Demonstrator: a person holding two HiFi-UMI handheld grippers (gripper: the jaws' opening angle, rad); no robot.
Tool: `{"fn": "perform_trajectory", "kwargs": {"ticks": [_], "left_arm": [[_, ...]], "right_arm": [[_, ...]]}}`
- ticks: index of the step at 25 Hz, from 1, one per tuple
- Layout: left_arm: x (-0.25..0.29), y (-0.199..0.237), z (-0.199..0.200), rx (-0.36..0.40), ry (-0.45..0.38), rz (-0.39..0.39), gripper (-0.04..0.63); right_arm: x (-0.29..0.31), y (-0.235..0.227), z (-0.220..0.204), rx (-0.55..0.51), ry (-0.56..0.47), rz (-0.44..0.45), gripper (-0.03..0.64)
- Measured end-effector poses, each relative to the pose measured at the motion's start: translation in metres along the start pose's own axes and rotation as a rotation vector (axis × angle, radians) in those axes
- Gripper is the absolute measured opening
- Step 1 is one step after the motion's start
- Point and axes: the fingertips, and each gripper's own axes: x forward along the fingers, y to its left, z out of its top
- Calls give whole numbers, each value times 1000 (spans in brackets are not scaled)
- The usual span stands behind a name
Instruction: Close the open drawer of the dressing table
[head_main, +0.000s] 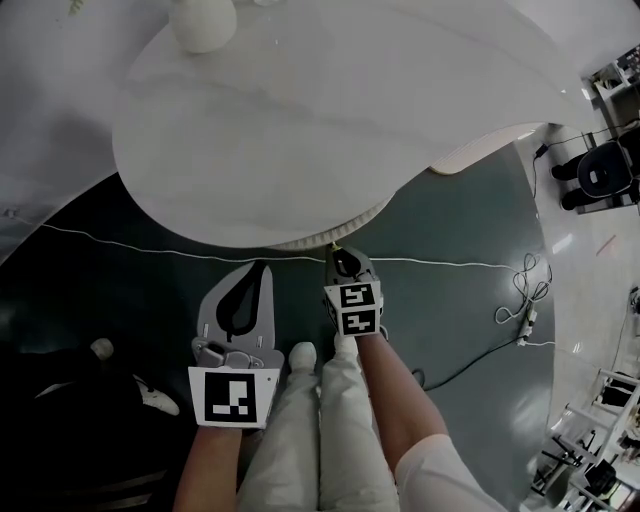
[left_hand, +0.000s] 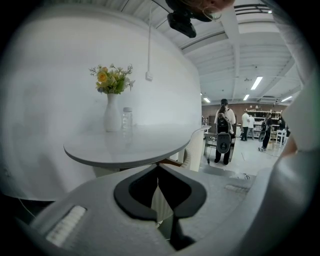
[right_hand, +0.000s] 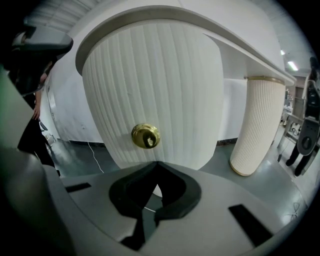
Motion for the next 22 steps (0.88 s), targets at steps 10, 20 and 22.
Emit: {"fn": "perform_trajectory", "kwargs": {"ticks": [10, 20, 22], "left_arm": [[-1, 4, -2, -5, 4, 17, 17], [-1, 12, 0, -7, 2, 40, 18], [1, 14, -1, -8, 2, 43, 17]], "right_arm": [[16, 0, 14, -17, -9, 5, -3], [35, -1, 32, -44, -17, 11, -3], [40, 0, 36, -51, -15, 12, -3]]}}
